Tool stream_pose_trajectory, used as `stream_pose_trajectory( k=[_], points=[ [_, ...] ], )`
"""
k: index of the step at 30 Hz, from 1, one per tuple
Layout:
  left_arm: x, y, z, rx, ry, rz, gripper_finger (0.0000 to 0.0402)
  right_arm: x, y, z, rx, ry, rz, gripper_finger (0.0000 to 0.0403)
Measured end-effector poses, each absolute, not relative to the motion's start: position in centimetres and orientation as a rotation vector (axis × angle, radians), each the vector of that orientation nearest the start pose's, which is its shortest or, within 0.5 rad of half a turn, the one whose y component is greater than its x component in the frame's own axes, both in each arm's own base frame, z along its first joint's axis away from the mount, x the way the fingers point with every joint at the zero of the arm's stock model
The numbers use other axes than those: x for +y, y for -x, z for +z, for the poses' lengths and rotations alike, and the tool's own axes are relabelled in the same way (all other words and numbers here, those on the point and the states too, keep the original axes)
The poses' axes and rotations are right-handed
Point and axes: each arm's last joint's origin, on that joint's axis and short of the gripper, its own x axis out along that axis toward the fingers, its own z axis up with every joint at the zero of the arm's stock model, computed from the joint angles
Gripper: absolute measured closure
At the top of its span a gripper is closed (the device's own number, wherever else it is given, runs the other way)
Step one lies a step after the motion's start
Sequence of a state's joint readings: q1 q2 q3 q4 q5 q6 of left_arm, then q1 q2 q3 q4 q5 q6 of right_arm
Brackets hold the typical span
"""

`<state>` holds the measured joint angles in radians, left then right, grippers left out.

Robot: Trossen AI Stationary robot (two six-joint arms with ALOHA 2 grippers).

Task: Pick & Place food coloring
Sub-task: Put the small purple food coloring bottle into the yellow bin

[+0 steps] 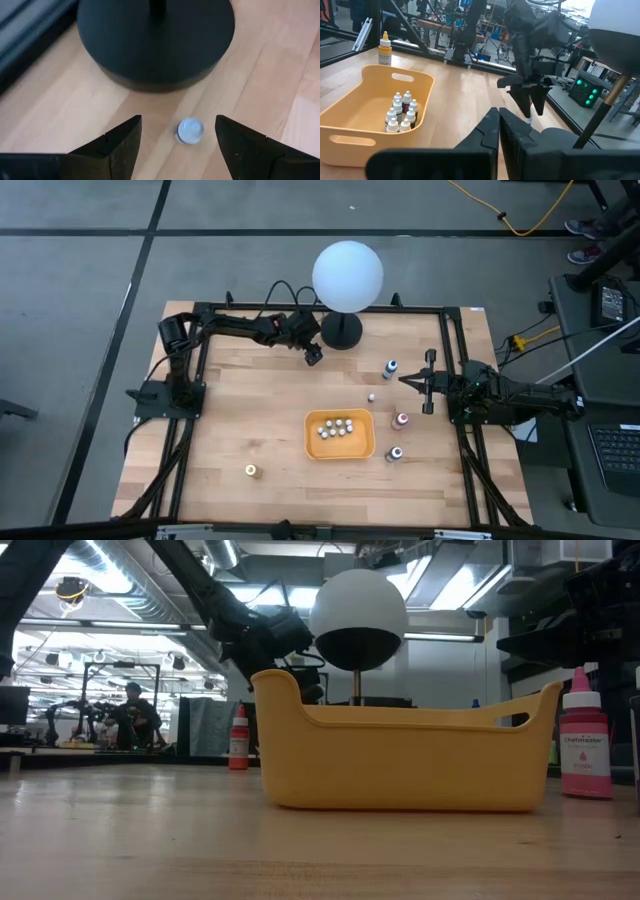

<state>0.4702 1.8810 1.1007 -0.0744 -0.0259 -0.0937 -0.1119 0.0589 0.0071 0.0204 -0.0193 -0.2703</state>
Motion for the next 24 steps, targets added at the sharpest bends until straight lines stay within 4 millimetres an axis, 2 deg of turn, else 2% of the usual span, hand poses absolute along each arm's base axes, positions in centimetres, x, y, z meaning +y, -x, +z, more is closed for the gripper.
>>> stream_pose_trajectory(
  k=[6, 13, 24],
  points=[
    [17.4, -34.0, 14.0, 0.847, 0.287, 0.507, 0.0155, -1.1, -10.0, 16.3, 0.043, 0.268, -0.088, 0.0386],
    [17.4, -34.1, 14.0, 0.841, 0.287, 0.509, 0.0160, -1.1, -10.0, 16.3, 0.044, 0.268, -0.088, 0.0386],
    [17.5, -34.1, 14.2, 0.830, 0.285, 0.513, 0.0228, -1.1, -10.0, 16.3, 0.043, 0.268, -0.088, 0.0386]
  ],
)
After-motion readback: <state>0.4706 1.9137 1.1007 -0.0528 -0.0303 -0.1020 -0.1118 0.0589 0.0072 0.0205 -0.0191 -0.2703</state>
